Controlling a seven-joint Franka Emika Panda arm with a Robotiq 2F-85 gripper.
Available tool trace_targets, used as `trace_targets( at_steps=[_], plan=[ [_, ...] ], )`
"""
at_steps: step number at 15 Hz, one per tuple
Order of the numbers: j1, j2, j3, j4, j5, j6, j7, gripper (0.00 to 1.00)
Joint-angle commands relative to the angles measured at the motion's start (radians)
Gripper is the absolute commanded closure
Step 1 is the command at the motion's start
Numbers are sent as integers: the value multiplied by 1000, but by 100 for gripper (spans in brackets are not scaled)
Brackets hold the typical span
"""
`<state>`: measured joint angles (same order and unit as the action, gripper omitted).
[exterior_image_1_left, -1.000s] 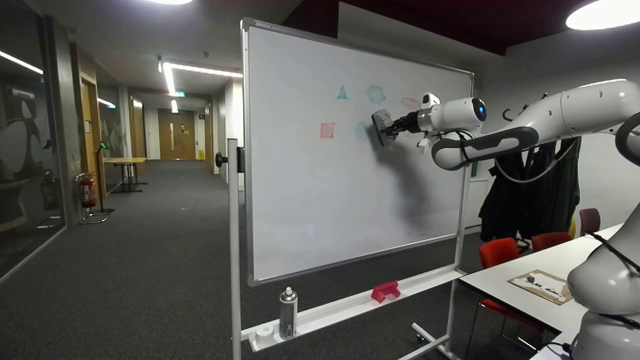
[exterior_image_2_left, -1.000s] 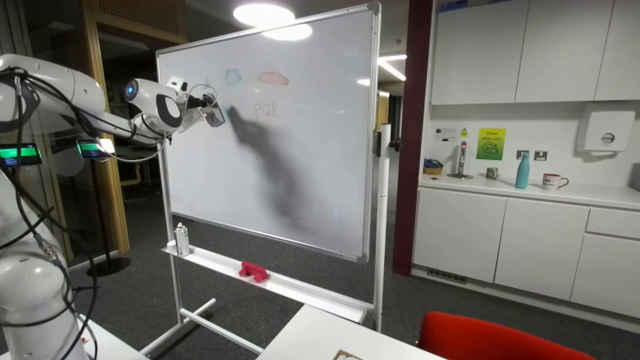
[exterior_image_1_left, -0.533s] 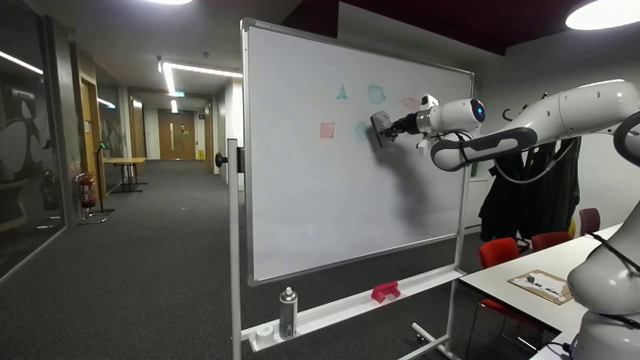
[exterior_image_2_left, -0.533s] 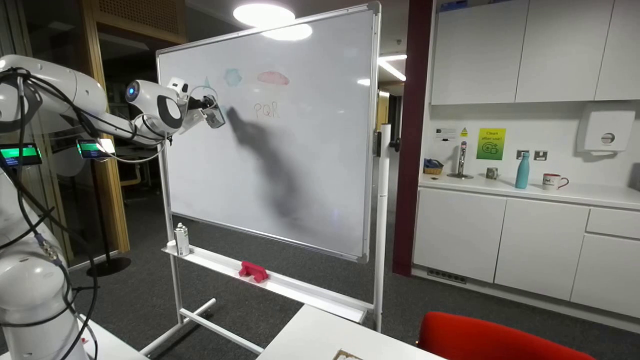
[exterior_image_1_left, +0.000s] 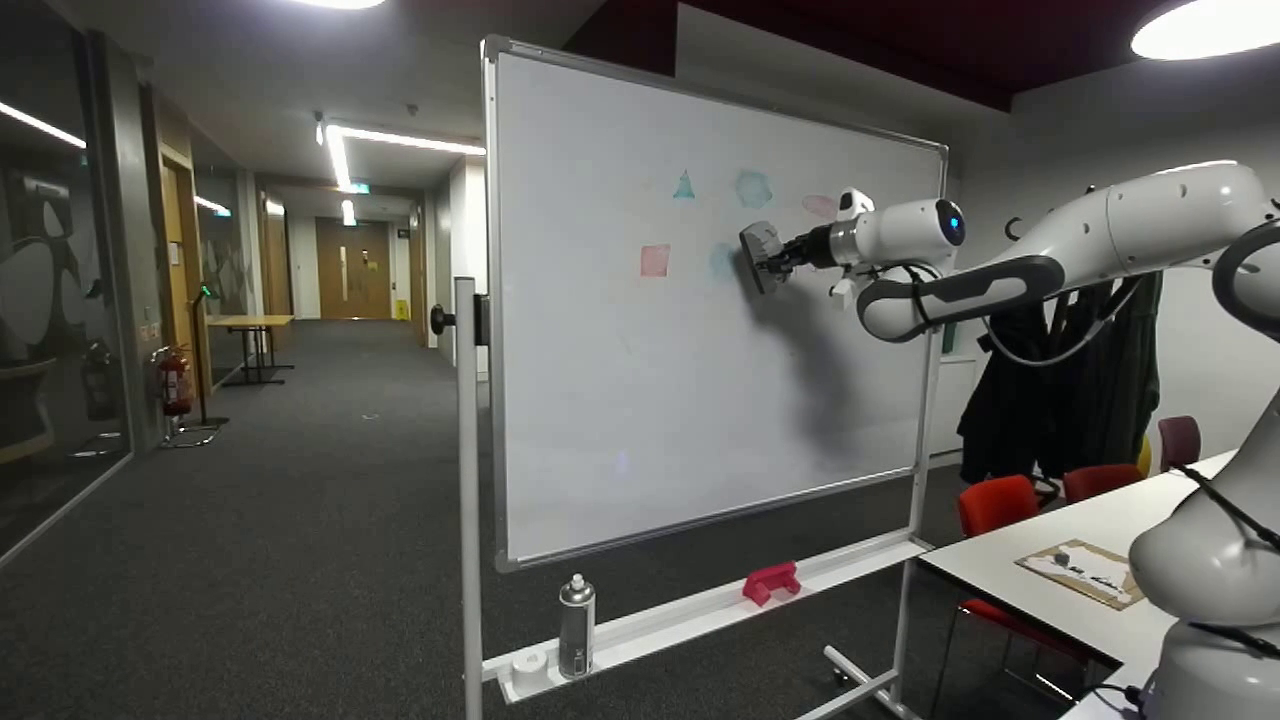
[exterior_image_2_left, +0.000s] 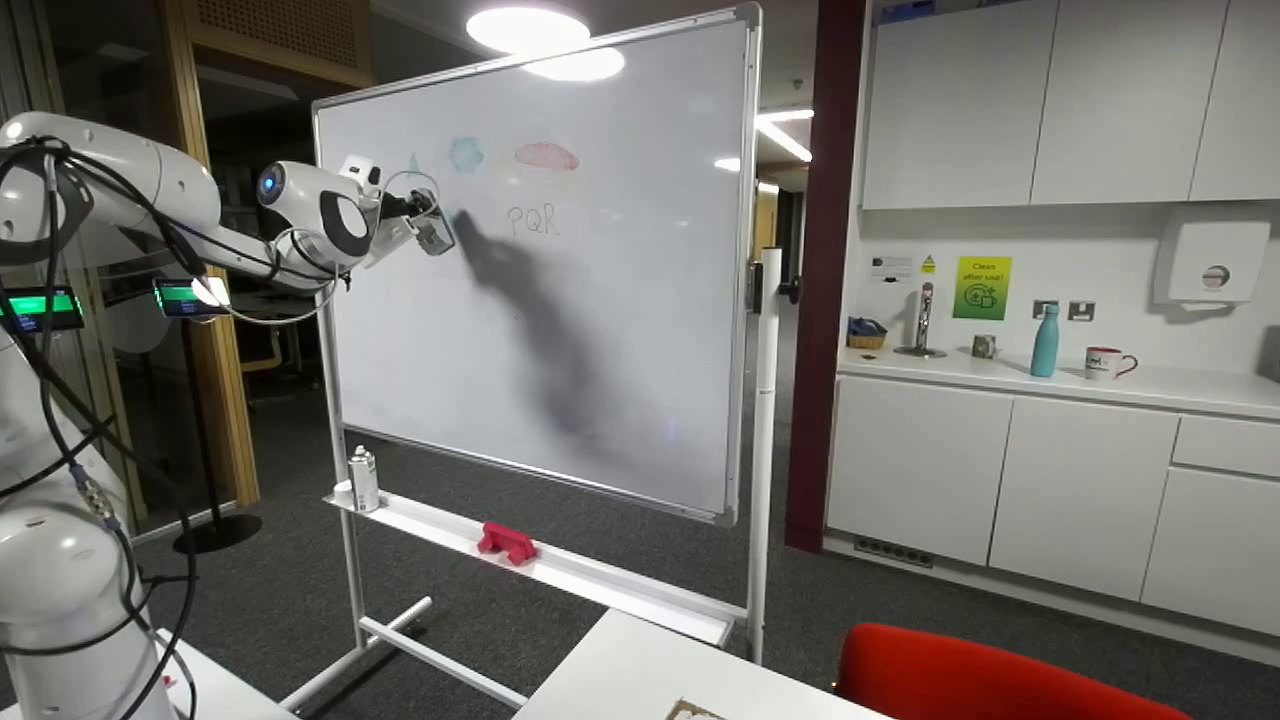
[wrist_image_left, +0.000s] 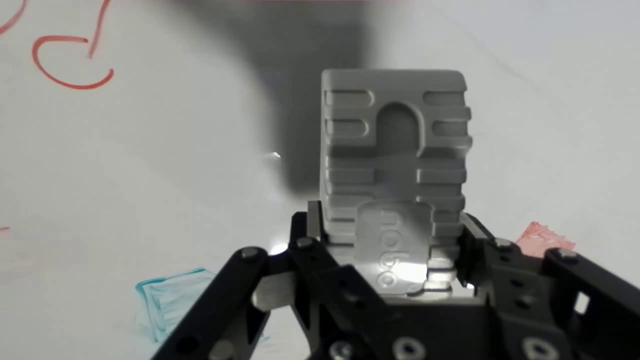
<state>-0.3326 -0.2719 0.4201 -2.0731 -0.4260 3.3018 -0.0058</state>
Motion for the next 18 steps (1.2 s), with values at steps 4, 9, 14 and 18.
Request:
trace_targets(
  at_steps=[4,9,14,18],
  plan=[
    [-162,37,127,73,-28,42,-23,66],
    [-291,38,254,91,-28,33,-27,66],
    [-416,37,381,112,-26,26,-28,66],
    [-534,33,491,140,-26,21,-29,66]
  ],
)
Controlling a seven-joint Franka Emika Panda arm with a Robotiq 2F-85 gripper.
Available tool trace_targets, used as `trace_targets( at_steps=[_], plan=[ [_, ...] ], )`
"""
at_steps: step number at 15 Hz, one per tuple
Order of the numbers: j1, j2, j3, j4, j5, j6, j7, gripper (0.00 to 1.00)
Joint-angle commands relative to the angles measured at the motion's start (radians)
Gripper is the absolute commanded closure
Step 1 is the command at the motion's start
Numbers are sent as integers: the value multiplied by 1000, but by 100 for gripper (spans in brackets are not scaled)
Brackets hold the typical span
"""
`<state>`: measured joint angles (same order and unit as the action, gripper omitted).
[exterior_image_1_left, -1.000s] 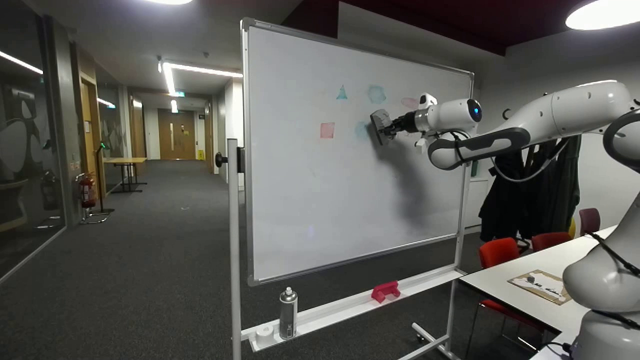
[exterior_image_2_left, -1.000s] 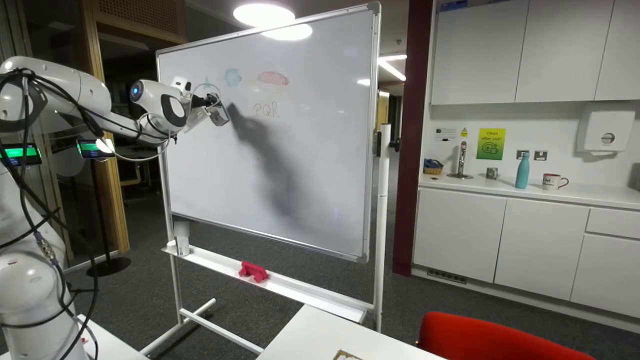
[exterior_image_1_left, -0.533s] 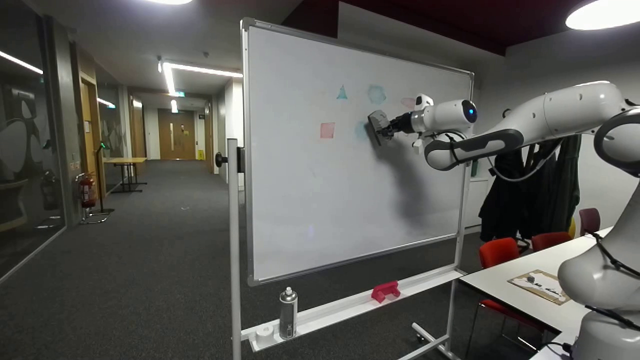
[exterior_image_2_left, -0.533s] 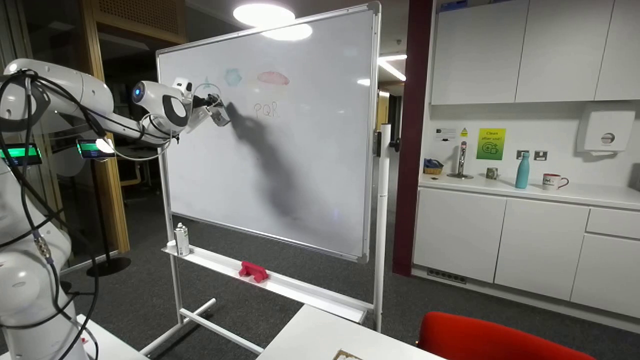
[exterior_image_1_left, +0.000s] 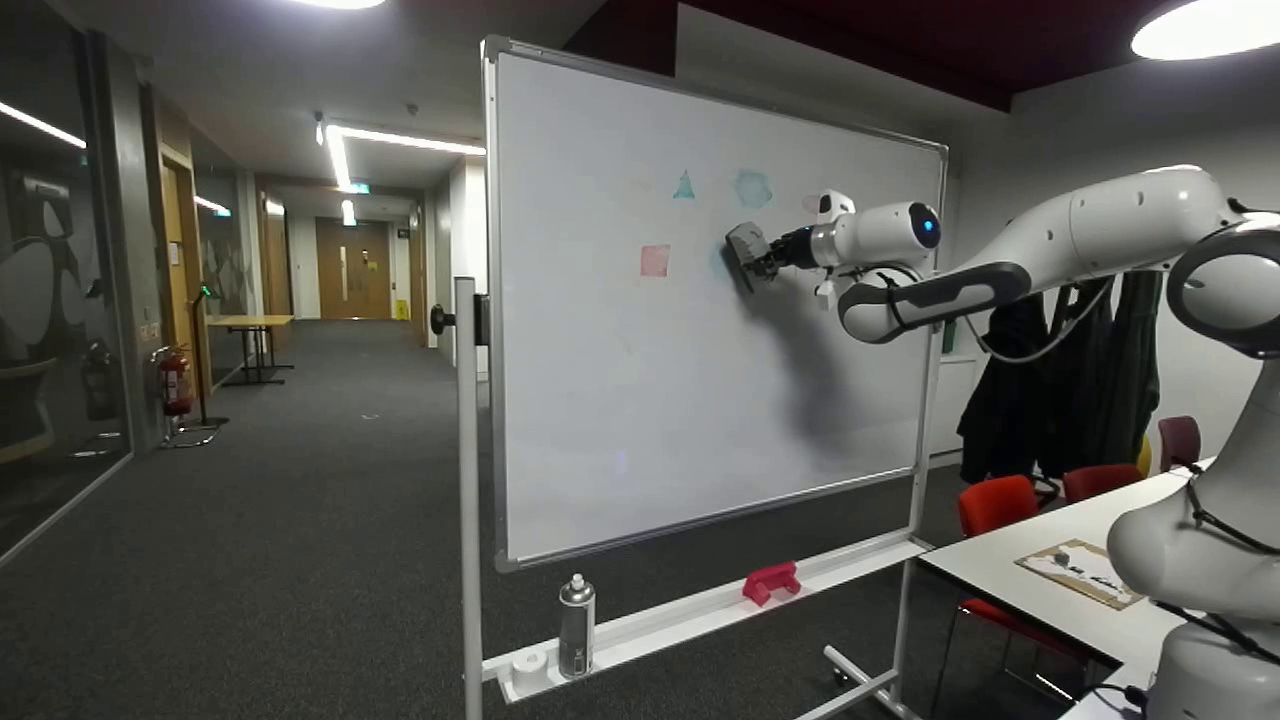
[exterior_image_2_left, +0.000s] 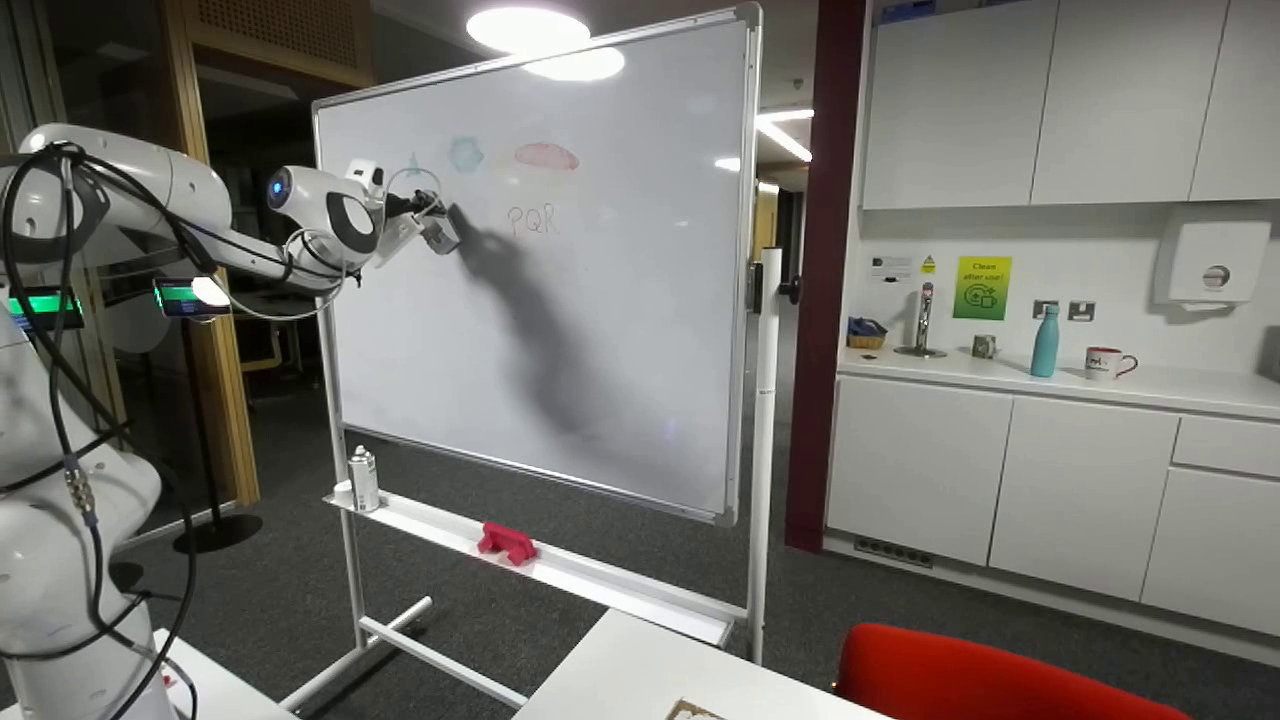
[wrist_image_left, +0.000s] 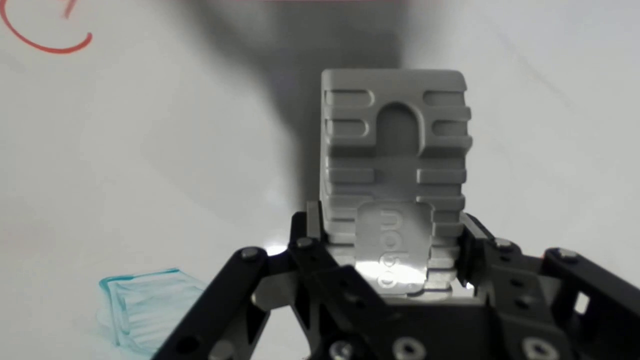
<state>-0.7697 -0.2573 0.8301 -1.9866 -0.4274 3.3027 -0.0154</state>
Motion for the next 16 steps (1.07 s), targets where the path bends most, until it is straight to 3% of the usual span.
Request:
trace_targets(
  at_steps=[1,10,16],
  plan=[
    [-126,17,109,61,-23,18,-18,66],
    [-363,13,353,120,-16,13,-16,66],
    [-445,37,444,151,-37,28,-48,66]
  ],
)
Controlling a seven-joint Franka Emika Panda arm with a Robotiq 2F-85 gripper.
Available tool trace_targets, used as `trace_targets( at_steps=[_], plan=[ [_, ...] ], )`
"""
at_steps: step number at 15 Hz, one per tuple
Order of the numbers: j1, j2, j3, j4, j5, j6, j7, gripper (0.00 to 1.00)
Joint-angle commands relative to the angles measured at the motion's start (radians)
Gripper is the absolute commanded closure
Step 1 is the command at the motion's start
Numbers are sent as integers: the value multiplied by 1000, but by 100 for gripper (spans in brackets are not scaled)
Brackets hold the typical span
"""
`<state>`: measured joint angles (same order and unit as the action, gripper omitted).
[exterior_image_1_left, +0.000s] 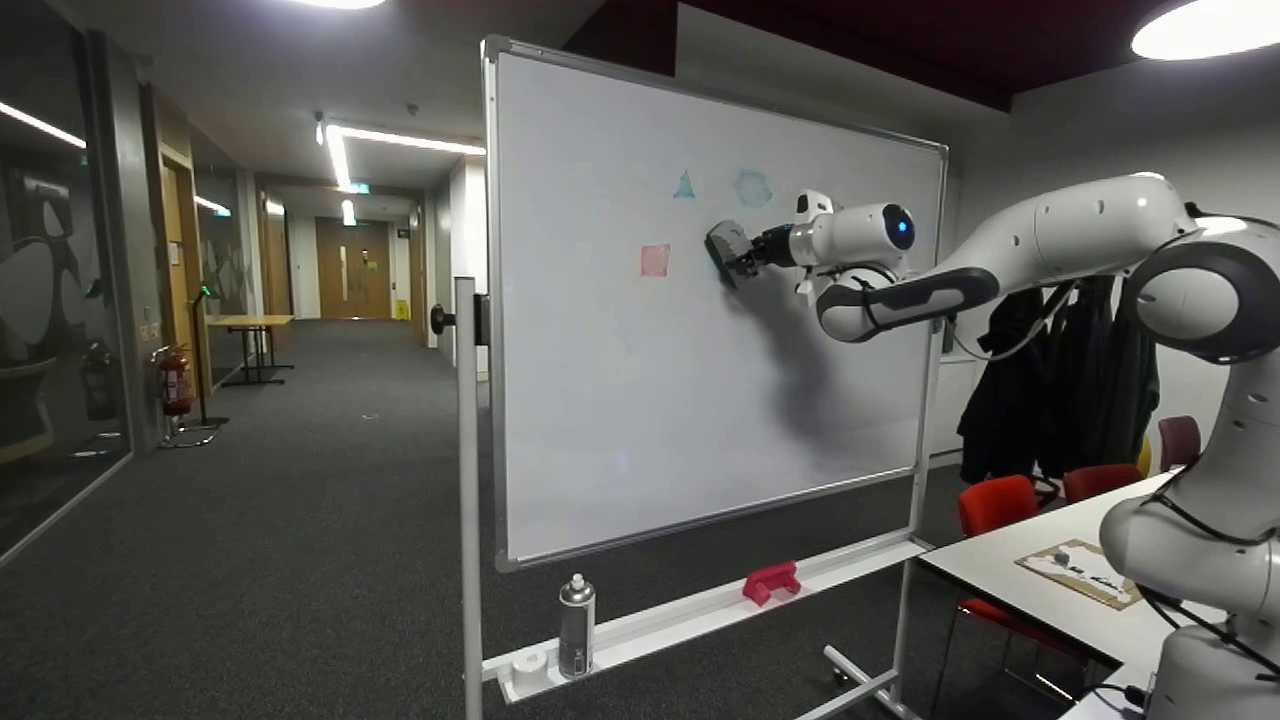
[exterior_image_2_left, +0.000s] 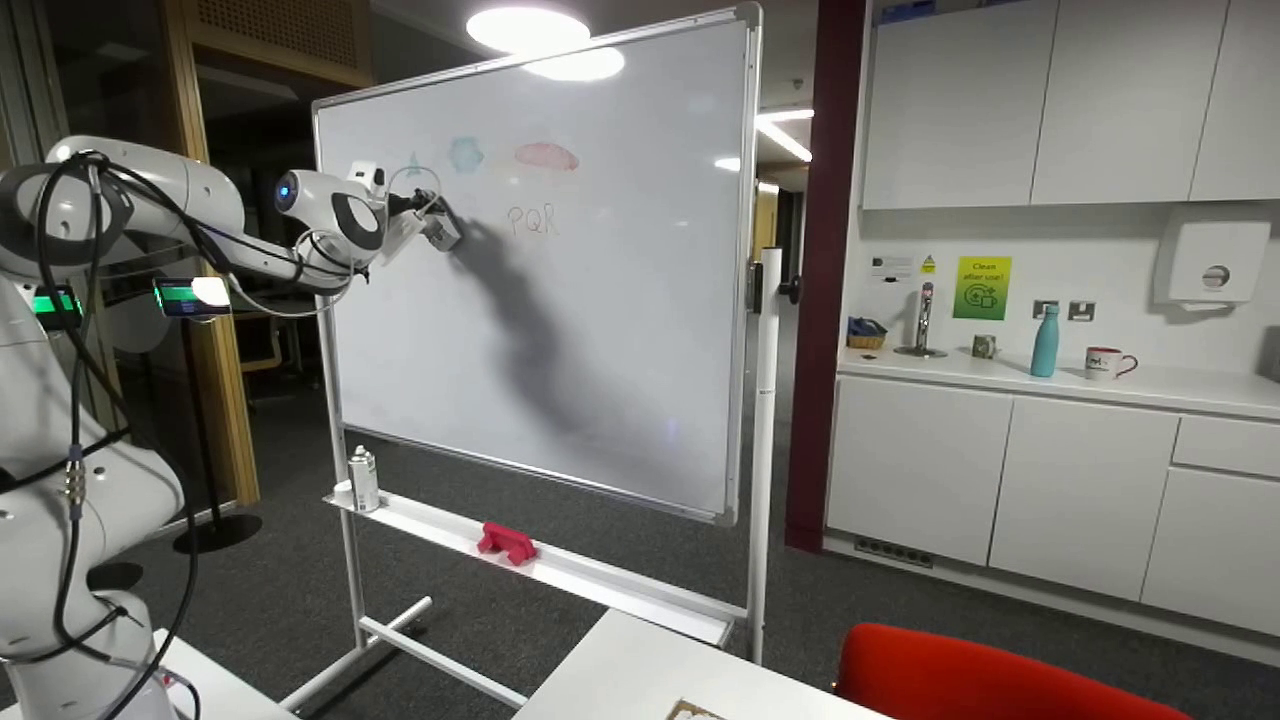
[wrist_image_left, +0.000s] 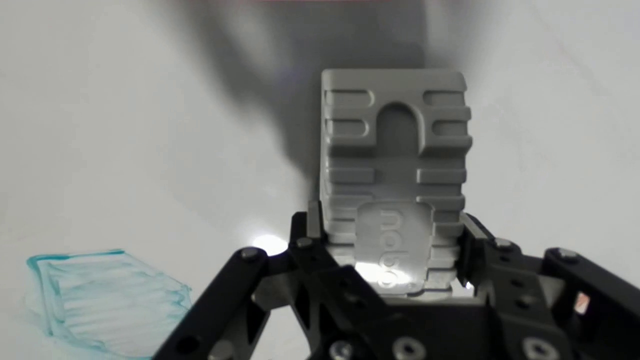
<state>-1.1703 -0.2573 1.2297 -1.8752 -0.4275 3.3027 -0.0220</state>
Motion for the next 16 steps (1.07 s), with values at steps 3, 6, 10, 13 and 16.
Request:
trace_targets(
  at_steps=[3,6,10,13,16],
  plan=[
    [-64,46,68,43,-44,36,-77,66],
    [-91,50,90,53,-47,36,-110,66],
    [-125,52,102,87,-34,23,-115,66],
    [-148,51,109,115,-30,20,-111,66],
    [-184,36,141,101,-36,31,-111,66]
  ],
)
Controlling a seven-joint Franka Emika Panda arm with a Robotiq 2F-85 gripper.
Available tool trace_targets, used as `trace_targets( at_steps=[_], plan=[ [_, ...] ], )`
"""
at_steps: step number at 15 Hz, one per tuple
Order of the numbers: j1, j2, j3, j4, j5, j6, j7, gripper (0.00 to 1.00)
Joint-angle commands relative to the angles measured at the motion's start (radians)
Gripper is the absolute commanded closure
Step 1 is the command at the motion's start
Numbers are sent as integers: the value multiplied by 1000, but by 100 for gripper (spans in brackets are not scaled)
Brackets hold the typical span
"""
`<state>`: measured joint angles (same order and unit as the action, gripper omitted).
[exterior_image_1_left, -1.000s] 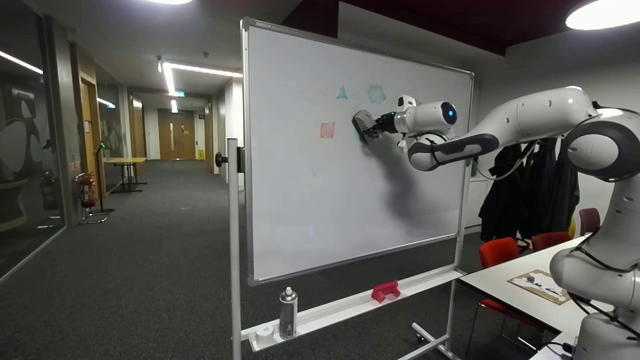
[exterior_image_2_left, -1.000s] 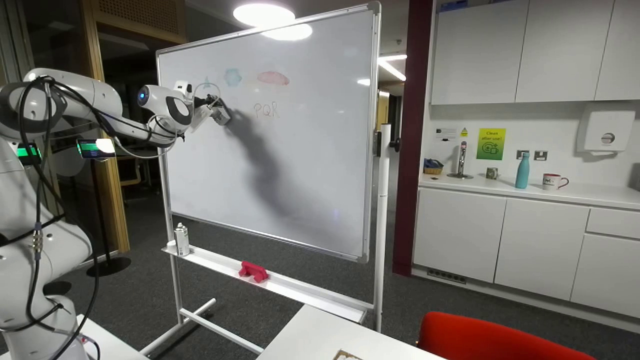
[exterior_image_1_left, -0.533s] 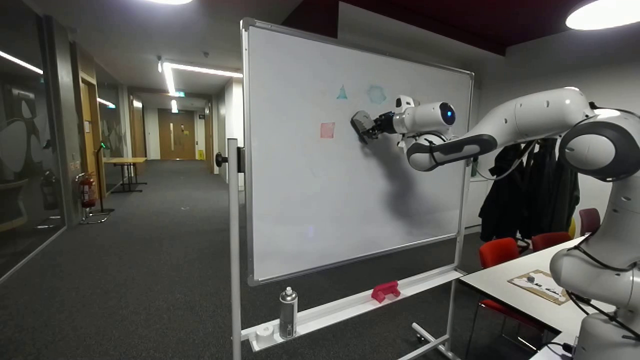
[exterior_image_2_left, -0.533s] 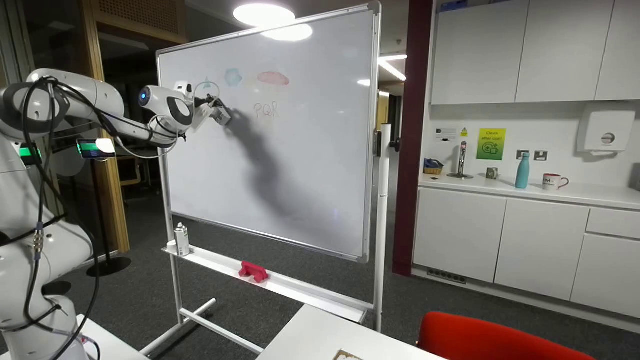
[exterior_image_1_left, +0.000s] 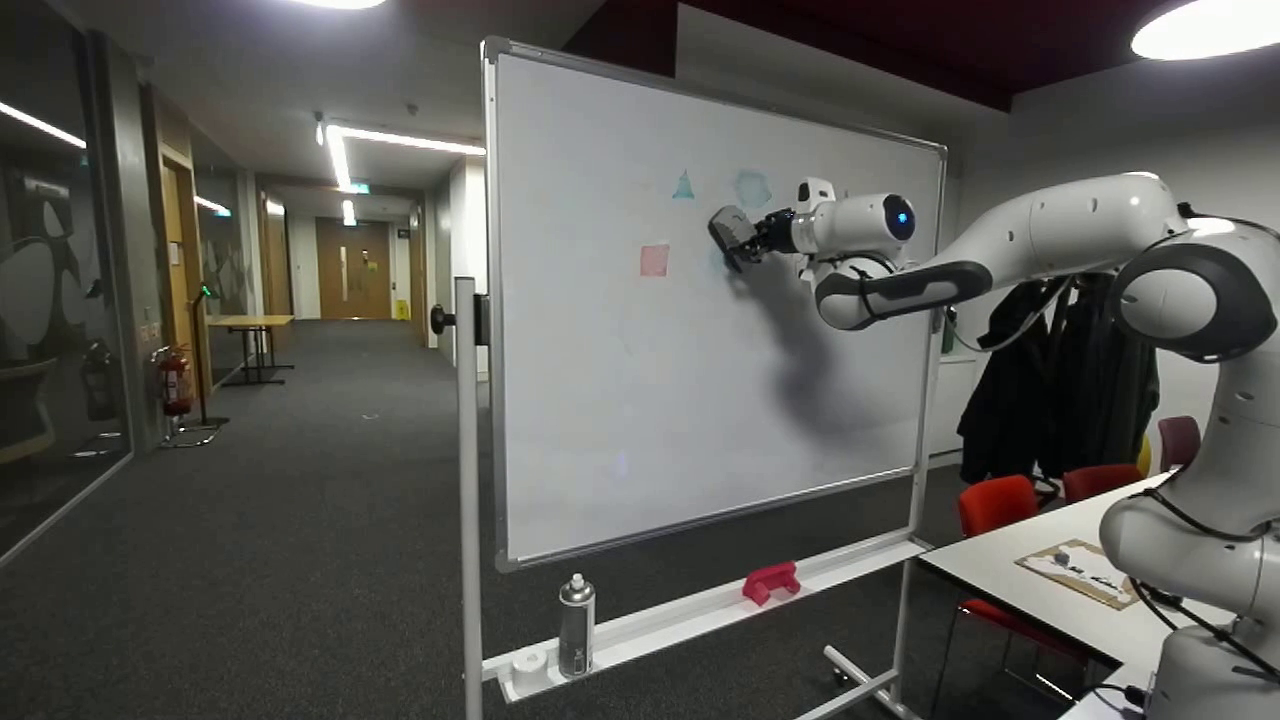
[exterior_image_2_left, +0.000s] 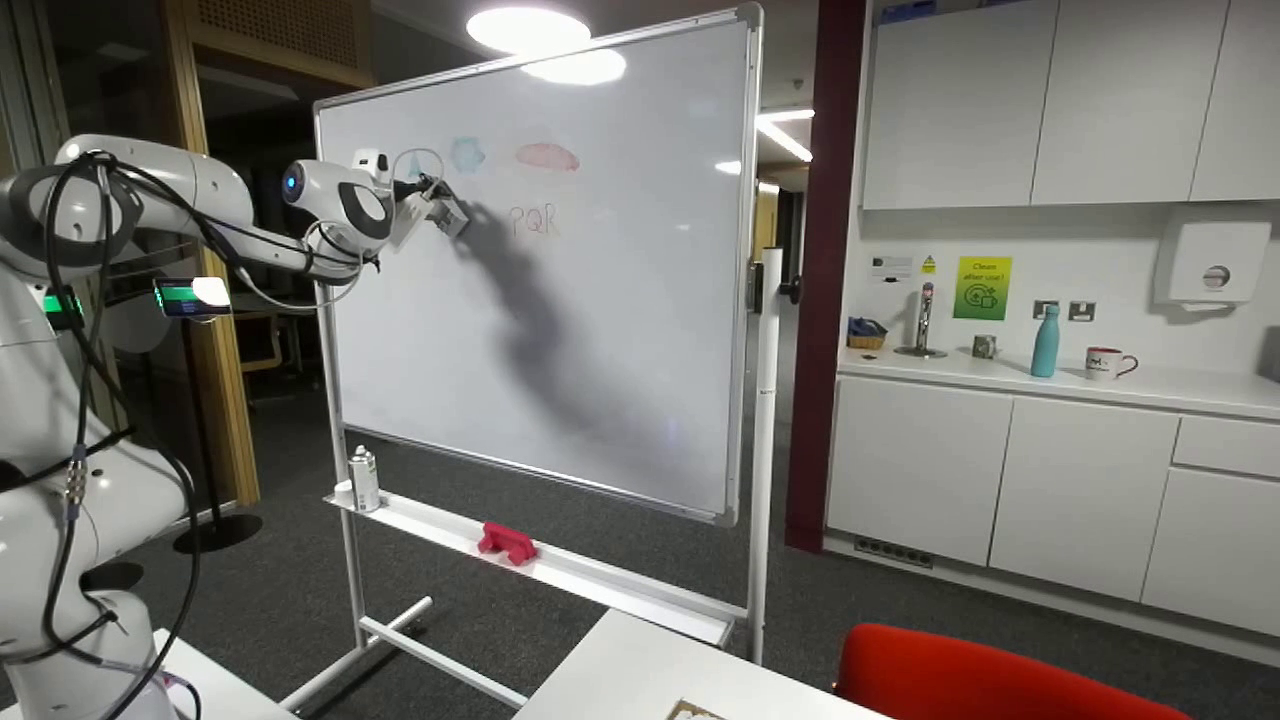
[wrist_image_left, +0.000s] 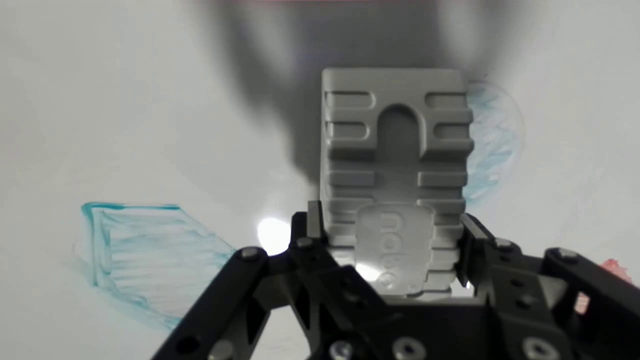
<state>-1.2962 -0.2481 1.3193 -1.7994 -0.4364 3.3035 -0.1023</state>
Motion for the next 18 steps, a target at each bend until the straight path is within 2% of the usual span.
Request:
trace_targets(
  at_steps=[1,10,11,16,18],
  plan=[
    [-70,22,65,15,-28,35,-31,66],
    [-204,-3,194,-53,-28,106,-71,66],
    [-198,-1,199,-71,13,119,-120,66],
    [-198,-6,210,-143,3,173,-162,66],
    [-205,-3,221,-146,-32,157,-146,66]
  ],
)
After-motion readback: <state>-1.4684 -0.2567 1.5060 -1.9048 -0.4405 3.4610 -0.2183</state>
